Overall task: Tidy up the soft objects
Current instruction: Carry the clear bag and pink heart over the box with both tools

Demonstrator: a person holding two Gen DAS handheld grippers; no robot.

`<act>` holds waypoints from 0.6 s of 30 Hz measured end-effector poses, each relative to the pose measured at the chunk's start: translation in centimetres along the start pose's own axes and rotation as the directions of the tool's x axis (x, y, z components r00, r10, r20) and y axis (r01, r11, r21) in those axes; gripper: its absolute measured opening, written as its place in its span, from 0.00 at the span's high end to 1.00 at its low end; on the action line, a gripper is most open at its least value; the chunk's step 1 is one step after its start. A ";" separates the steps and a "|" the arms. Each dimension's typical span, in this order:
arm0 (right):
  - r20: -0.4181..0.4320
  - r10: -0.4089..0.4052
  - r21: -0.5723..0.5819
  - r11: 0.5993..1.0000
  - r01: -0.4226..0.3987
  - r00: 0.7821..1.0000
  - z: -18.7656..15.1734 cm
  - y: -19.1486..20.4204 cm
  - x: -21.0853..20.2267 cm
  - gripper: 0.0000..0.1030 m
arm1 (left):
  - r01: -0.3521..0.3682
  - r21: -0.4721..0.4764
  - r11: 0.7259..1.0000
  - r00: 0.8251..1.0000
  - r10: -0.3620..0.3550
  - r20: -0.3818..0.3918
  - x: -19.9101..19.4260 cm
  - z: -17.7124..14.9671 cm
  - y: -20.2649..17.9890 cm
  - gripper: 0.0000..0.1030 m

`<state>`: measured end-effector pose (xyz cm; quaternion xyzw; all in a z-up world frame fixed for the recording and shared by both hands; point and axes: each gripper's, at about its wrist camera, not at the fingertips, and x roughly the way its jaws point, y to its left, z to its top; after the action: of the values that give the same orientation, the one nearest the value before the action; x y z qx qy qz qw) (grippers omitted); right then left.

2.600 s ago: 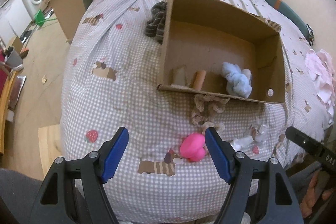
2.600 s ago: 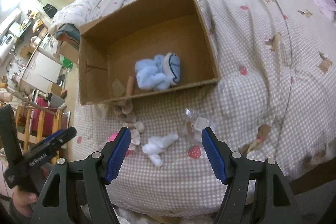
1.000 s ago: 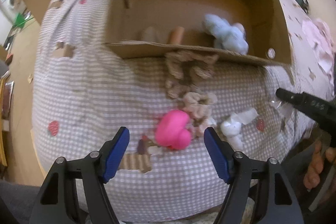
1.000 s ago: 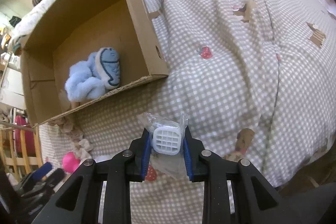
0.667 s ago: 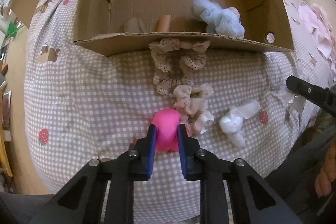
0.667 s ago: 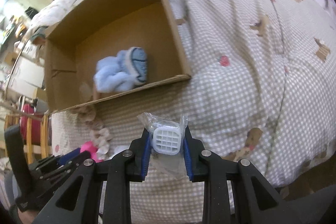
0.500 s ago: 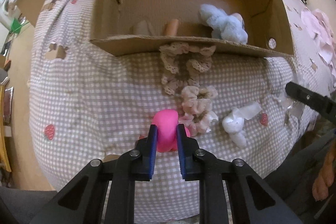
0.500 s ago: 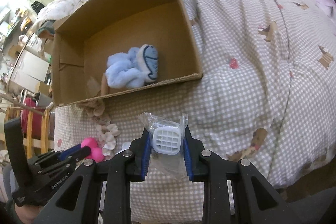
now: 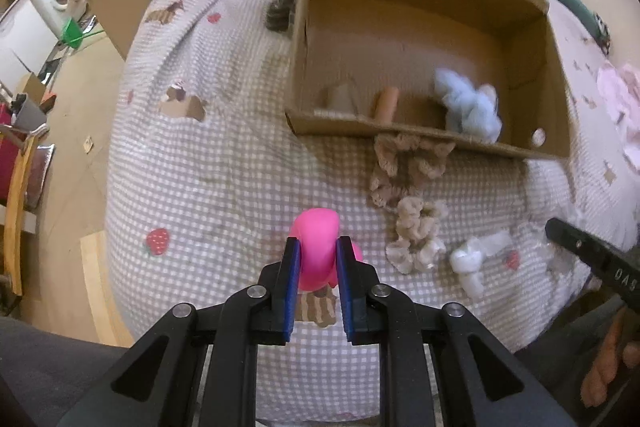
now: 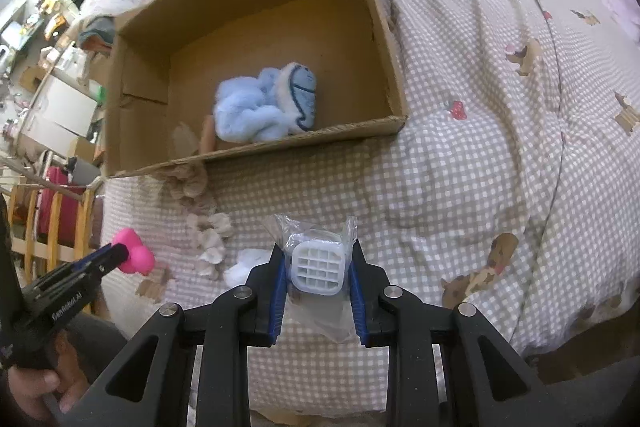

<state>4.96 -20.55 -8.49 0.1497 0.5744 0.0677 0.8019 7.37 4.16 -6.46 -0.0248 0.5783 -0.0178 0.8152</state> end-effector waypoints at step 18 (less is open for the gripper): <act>0.259 0.158 -0.067 0.987 -0.145 0.953 3.3 2.7 -10.1 0.72 | -0.010 0.098 0.995 0.949 -0.021 0.313 -9.9 6.5 -2.5 0.84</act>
<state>4.93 -21.32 2.45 0.1822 0.4480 0.1220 0.8668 10.22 2.34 5.16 0.0110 0.4397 -0.0442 0.8970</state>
